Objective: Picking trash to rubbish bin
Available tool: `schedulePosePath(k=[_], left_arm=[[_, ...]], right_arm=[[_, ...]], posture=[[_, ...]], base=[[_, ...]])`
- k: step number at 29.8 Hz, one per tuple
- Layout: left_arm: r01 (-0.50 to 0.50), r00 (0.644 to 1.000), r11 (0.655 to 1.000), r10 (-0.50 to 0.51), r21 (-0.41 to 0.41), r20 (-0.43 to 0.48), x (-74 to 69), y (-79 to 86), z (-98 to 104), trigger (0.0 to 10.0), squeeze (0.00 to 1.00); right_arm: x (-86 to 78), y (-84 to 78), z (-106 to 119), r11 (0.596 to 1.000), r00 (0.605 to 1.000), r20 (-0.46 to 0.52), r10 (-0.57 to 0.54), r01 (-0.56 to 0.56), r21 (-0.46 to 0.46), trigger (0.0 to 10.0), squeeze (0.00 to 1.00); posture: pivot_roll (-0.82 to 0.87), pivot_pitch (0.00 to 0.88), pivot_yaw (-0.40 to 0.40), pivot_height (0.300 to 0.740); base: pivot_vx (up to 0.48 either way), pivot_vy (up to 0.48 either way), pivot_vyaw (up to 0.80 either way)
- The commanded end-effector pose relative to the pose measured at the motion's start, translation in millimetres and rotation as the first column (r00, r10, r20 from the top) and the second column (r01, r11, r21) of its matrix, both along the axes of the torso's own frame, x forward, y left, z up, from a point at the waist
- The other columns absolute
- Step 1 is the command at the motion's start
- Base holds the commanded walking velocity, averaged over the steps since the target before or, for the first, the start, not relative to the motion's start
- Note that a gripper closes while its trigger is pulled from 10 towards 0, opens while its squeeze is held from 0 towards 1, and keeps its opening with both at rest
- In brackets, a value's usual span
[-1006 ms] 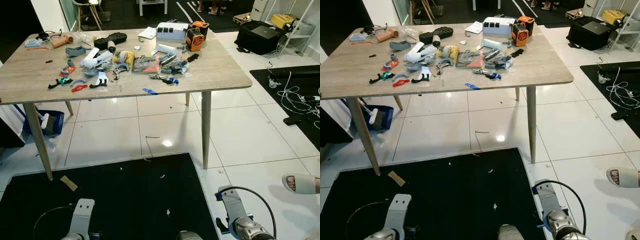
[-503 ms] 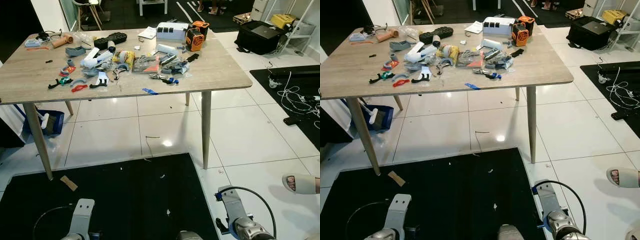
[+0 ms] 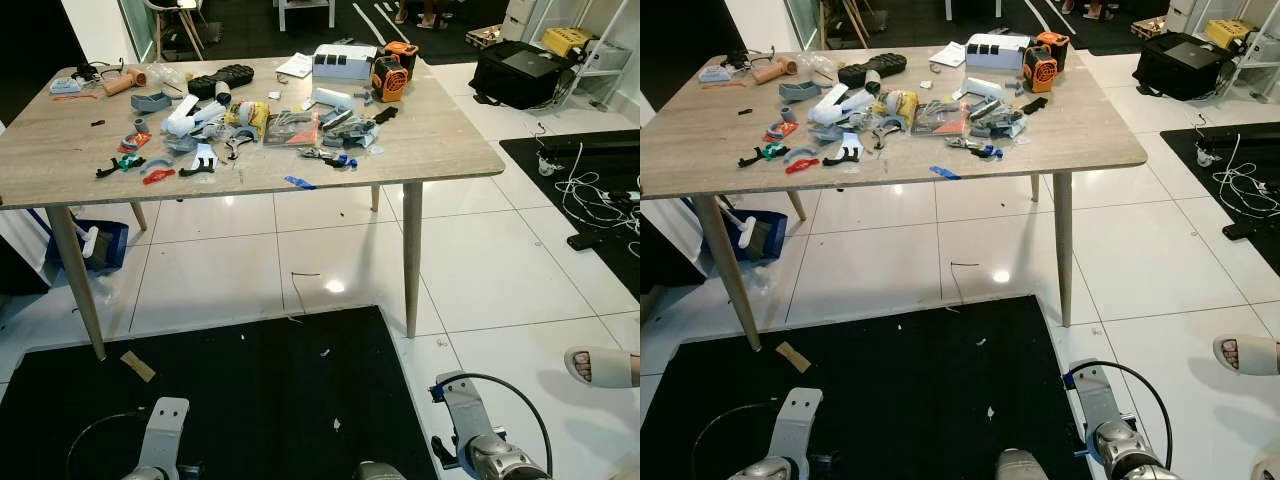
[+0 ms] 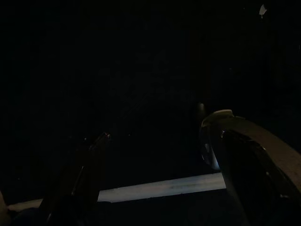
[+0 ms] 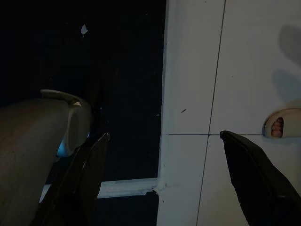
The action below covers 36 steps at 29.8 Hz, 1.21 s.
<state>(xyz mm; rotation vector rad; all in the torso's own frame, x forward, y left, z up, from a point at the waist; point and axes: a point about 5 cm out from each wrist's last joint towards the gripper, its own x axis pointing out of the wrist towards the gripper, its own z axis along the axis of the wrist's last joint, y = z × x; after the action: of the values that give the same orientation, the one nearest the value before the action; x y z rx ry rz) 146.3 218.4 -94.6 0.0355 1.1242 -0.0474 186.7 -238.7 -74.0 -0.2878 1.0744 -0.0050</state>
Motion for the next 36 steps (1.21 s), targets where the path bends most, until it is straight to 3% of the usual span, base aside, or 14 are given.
schedulePosePath(k=[1,36], left_arm=[[0.005,1.0,1.0,-0.005,0.006,-0.008,-1.1,1.7,-0.1,10.0,0.0],[0.031,1.0,0.999,-0.031,0.011,-0.003,1.9,-0.2,0.6,10.0,0.0]], right_arm=[[0.7,0.6,0.2,1.0,1.0,-0.005,0.006,-0.006,0.002,10.0,0.0],[2.6,-0.4,1.4,1.0,1.0,-0.008,0.019,-0.019,-0.007,10.0,0.0]], posture=[[-0.07,0.0,0.045,0.74],[-0.08,0.0,0.044,0.74]], base=[[0.0,0.0,0.0],[0.0,0.0,0.0]])
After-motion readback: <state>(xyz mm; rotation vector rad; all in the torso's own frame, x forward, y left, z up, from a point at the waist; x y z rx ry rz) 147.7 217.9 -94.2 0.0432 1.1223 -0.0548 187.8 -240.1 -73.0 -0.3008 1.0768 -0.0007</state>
